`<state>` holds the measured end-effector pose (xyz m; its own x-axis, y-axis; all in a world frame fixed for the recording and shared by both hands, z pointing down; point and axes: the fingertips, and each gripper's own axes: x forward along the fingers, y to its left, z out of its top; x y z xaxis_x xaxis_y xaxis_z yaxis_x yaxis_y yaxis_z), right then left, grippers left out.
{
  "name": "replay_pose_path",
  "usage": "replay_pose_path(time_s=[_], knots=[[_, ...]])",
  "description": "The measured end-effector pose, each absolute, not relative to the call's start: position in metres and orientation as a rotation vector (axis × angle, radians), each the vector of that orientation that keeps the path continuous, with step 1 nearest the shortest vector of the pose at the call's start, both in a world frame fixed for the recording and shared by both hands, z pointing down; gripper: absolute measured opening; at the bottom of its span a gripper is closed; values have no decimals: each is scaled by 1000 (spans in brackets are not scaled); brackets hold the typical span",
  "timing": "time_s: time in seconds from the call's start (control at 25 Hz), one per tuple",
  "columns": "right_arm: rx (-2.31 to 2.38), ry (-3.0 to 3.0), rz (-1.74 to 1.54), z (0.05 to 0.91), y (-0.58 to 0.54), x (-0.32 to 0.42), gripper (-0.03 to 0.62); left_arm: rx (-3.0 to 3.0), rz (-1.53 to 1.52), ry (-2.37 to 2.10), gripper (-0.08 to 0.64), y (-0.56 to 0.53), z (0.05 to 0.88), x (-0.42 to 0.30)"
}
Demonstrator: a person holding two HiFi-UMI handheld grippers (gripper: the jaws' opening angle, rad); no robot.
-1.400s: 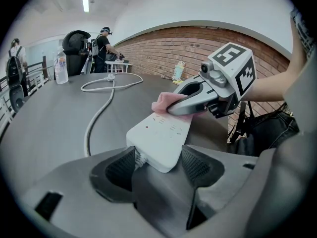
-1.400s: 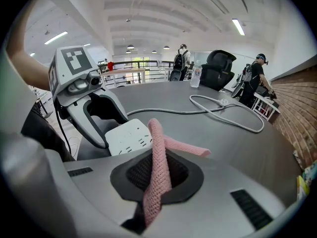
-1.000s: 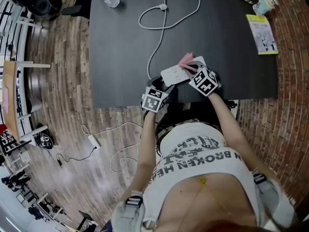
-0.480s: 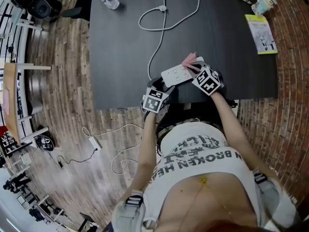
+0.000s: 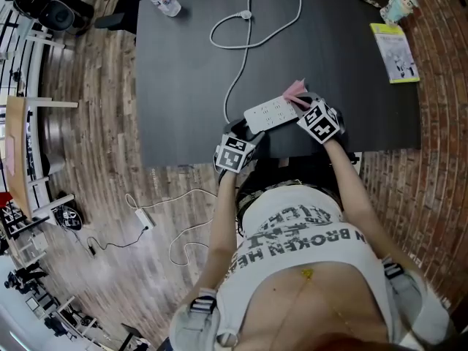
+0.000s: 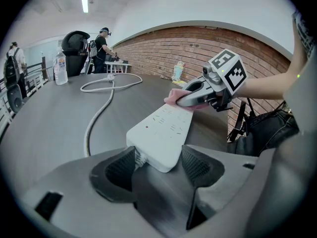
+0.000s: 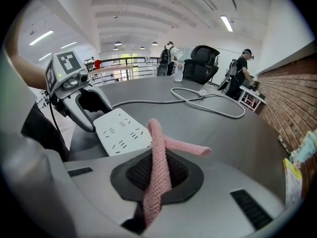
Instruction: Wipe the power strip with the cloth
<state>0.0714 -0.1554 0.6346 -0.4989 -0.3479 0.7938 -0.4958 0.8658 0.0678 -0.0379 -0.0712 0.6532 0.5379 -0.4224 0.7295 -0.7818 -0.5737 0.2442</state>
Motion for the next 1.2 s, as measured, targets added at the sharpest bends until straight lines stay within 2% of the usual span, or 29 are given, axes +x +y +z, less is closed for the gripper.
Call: replay_pose_path(time_s=[1.0, 1.2], knots=[[828, -2111, 333, 638, -171, 131, 15, 2223, 837, -975, 279, -70, 656, -36], [824, -2118, 325, 638, -172, 131, 15, 2294, 980, -919, 279, -64, 673, -35]])
